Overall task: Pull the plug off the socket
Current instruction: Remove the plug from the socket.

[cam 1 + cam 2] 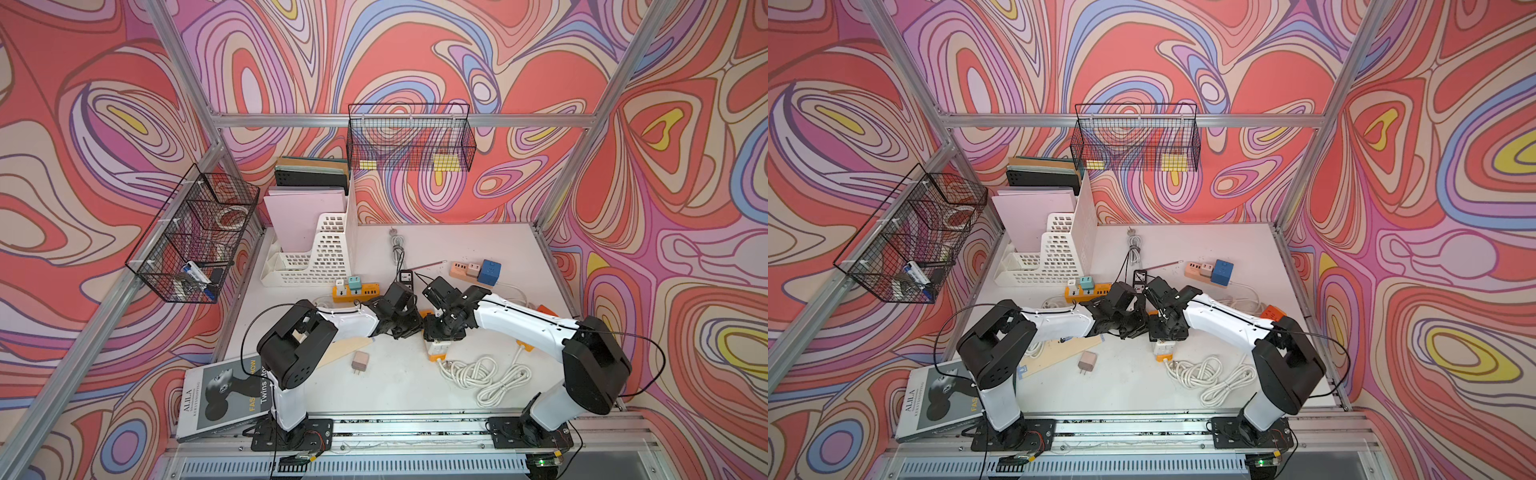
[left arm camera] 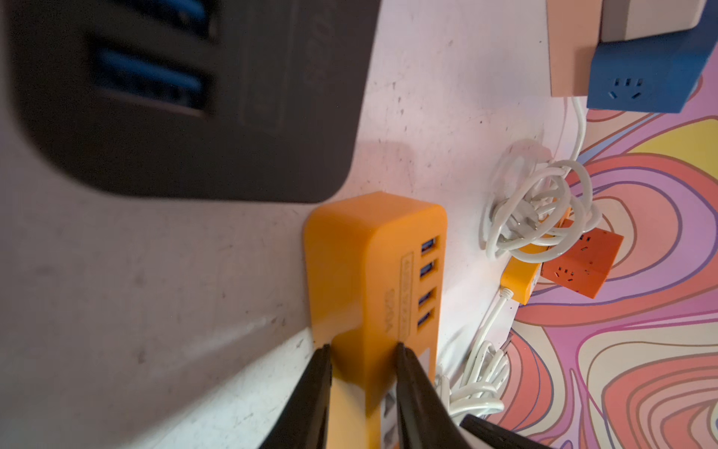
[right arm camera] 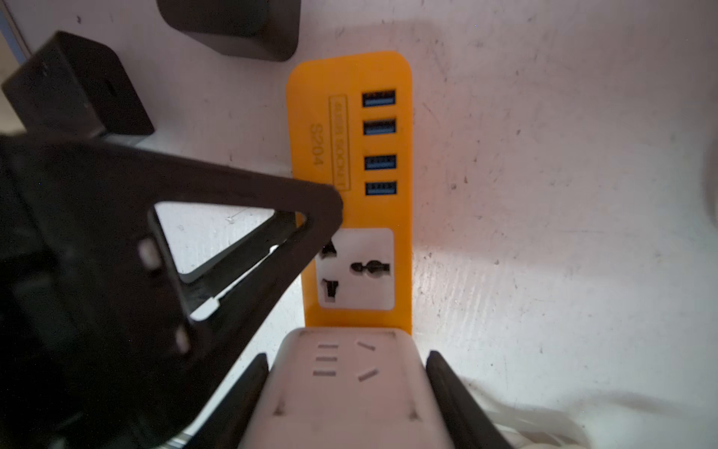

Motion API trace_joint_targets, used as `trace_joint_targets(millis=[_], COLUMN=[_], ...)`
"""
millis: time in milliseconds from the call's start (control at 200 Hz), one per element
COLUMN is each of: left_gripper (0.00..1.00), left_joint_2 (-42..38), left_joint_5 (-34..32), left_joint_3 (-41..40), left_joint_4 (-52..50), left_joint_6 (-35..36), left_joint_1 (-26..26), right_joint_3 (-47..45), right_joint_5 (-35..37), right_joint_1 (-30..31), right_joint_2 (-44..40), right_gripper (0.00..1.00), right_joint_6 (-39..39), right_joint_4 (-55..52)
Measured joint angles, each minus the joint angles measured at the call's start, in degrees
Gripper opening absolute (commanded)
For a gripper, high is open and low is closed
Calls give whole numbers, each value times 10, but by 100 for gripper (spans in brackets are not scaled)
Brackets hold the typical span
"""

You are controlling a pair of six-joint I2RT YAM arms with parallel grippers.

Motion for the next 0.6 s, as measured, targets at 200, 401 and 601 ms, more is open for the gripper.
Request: trace_joint_targets(millis=[200,401,601], left_gripper=[27,26,26], left_joint_2=[2,16,23], left_joint_5=[11,15,19], left_joint_3=[18,35,41], left_joint_4=[-21,-40,-37], left_joint_6=[19,30,25], left_joint_1=[-15,-8,10], right_joint_3=[-41,6,37], right_joint_5=[28,44,33], right_joint_1=[18,32,9], right_joint_2=[-61,4,32], right_gripper=[25,26,25], right_joint_6=[19,14,-7], right_joint_4=[0,-26,-33])
